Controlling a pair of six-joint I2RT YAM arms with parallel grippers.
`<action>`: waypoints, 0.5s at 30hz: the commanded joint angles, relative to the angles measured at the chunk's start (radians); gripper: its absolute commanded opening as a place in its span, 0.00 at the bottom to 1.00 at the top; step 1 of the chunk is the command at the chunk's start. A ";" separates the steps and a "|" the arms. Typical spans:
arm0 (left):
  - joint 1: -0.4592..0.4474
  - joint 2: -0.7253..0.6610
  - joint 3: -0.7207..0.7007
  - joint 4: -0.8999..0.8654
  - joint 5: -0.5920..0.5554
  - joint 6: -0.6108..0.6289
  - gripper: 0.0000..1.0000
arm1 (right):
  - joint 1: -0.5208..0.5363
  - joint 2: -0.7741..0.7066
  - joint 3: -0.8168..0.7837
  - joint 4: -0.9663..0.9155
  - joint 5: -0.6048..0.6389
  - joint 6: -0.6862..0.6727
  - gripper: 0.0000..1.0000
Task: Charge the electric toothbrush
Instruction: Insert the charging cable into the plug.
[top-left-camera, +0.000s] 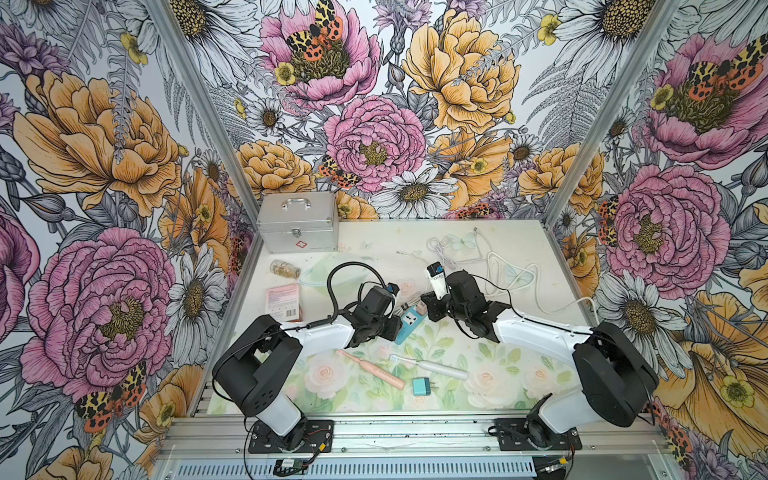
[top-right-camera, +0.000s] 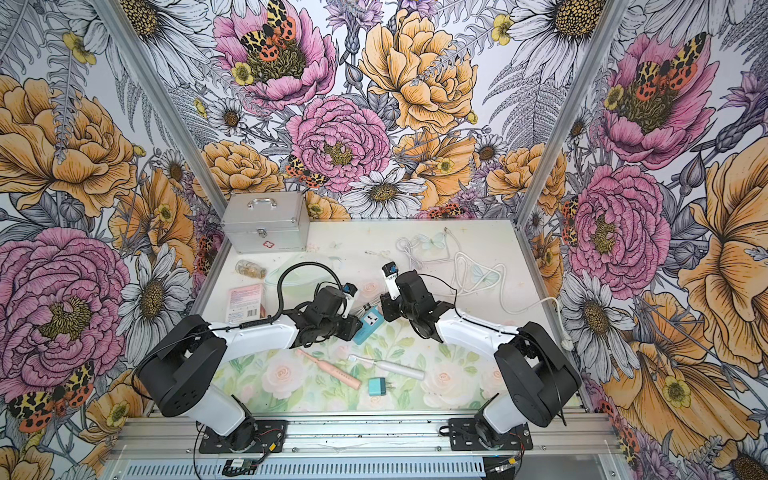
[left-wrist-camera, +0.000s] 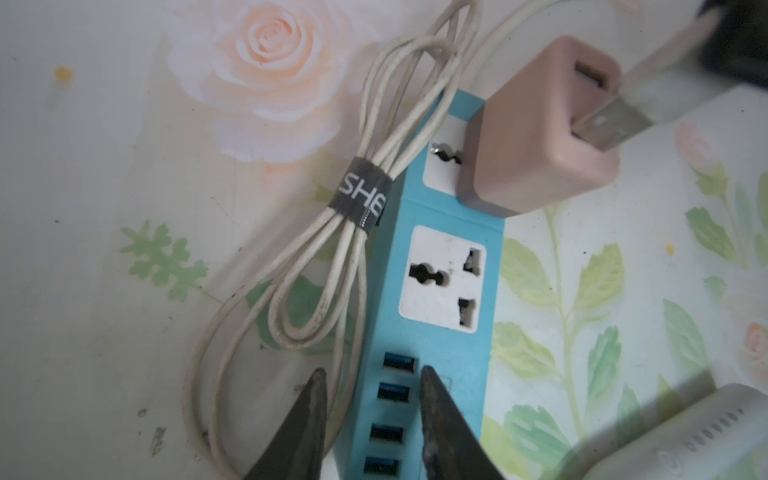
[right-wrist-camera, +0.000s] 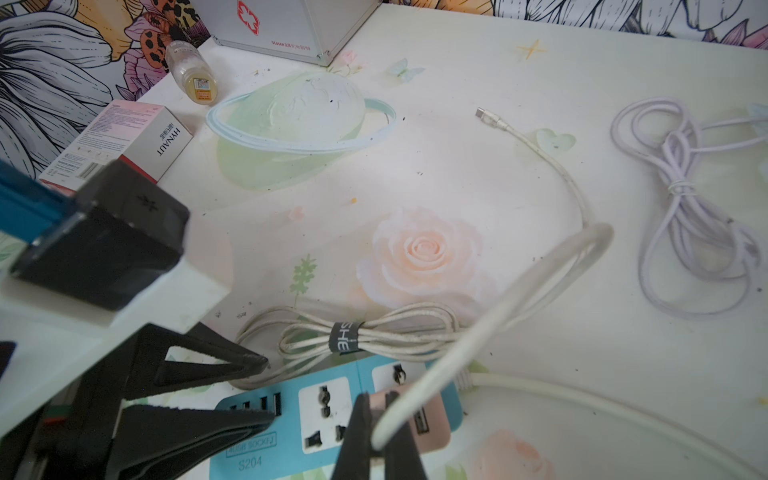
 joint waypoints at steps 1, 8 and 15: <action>-0.010 0.012 -0.013 -0.053 -0.070 -0.028 0.37 | 0.003 0.014 -0.021 -0.042 0.040 -0.072 0.00; -0.012 0.007 -0.026 -0.095 -0.115 -0.068 0.36 | 0.012 0.001 -0.042 -0.076 0.025 -0.183 0.00; -0.018 0.004 -0.026 -0.098 -0.119 -0.082 0.35 | 0.009 0.009 -0.036 -0.104 -0.014 -0.253 0.00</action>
